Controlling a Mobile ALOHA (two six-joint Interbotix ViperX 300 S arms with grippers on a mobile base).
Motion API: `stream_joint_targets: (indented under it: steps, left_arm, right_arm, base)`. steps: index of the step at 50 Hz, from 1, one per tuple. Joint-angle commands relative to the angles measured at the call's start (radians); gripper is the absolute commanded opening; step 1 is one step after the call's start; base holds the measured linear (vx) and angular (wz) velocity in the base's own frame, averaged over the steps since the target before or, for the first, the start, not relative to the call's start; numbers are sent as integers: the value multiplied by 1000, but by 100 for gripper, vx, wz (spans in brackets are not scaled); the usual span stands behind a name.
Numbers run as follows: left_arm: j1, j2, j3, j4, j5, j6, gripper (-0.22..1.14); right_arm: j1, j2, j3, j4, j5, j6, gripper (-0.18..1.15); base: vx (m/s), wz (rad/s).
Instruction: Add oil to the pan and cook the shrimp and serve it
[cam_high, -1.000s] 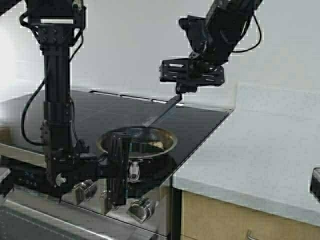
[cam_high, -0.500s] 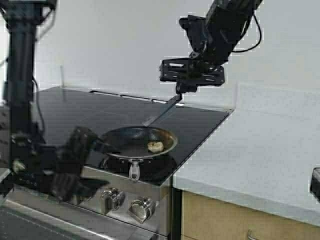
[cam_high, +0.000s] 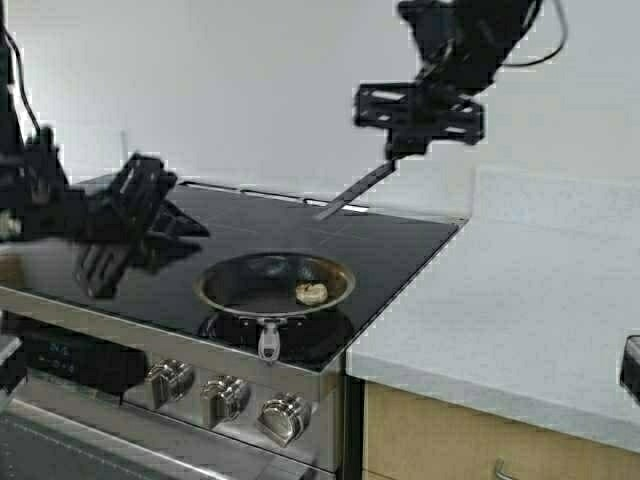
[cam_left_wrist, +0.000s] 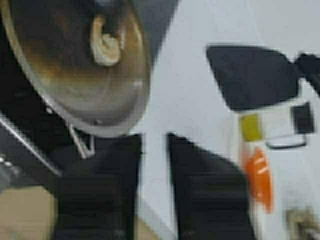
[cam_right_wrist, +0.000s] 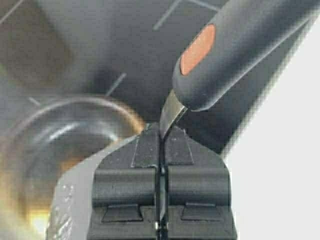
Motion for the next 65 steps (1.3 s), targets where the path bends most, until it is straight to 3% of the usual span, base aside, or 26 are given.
stream_joint_targets:
  steps: [1,5,12,23,32,48,65]
  left_arm:
    - [6,-175,0,28,153,8,6]
    - [6,-273,-12,57,267,14,-7]
    - [6,-434,-32,98,512,25,6]
    - [6,-650,-92,178,874,86,4]
    - [6,-782,-106,238,1065,160,4]
    - [6,-848,-110,252,1167,265,4]
    - [6,-848,-110,250,1167,265,4]
  right_arm:
    - [-49,-123,28,0,83,-2,8]
    - [-77,-175,51,-2,137,-2,8]
    - [-130,-249,89,0,207,-2,8]
    - [-255,-337,118,-2,374,-3,8]
    - [-357,-402,144,-34,500,-9,7]
    - [-650,-457,172,-156,762,-6,7]
    - [-910,-376,199,-202,811,-8,7]
  base:
    - [0,0]
    - [0,0]
    - [0,0]
    - [0,0]
    - [0,0]
    - [0,0]
    - [0,0]
